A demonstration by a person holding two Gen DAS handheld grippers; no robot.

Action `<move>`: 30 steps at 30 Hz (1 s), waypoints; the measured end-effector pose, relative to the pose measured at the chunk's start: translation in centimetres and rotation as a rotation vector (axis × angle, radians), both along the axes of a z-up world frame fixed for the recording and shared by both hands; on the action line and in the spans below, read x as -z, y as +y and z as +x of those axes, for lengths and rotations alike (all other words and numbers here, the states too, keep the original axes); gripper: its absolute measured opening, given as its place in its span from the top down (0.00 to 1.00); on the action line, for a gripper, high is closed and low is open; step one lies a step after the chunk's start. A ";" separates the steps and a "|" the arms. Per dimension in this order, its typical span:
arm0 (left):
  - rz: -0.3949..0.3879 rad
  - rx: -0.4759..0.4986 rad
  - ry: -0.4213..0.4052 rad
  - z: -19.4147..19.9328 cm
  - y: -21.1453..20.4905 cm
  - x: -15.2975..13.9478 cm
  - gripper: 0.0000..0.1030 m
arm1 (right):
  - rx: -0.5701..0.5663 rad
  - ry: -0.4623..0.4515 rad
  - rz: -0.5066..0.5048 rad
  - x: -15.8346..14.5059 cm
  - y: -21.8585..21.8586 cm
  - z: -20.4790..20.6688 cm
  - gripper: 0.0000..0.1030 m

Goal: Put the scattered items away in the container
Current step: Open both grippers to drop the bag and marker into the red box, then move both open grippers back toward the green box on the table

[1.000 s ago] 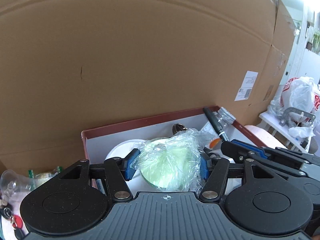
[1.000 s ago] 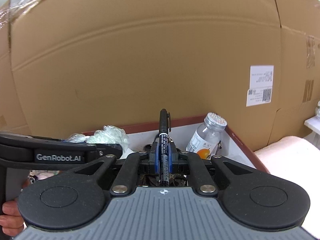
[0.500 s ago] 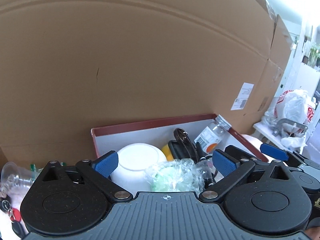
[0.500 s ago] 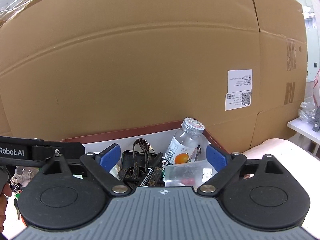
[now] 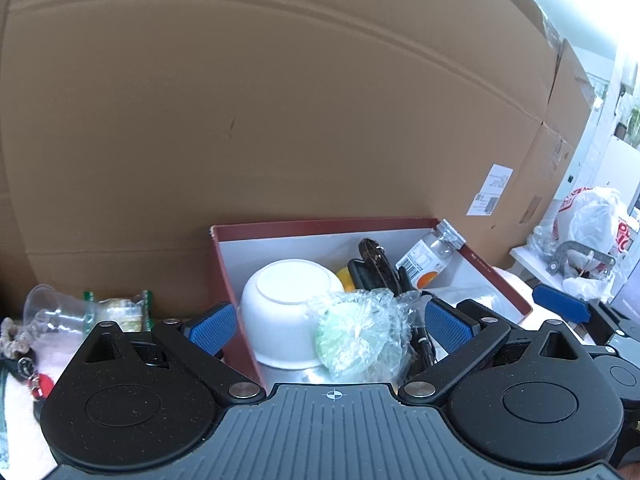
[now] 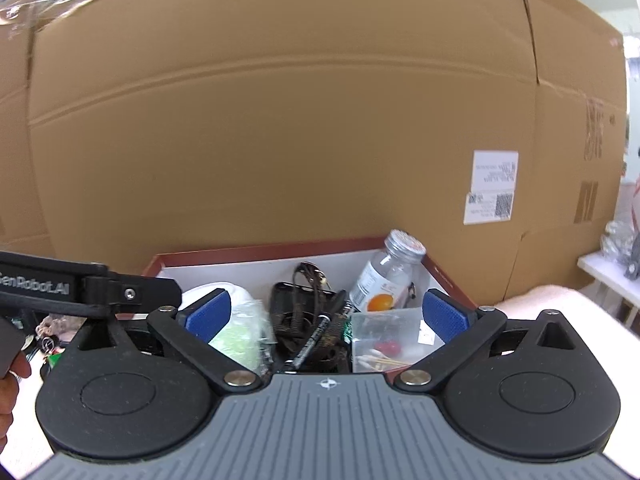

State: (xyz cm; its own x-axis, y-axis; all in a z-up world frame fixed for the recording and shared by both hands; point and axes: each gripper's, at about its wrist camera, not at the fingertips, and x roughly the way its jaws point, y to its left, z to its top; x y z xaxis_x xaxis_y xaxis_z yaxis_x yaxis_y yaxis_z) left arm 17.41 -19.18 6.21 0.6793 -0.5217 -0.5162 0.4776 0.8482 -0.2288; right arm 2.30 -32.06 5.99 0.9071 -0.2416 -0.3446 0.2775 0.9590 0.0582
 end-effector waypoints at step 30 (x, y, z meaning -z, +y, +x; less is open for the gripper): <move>0.049 -0.224 0.015 -11.5 15.0 5.5 0.00 | -0.289 0.065 -0.184 3.7 15.3 -4.9 0.00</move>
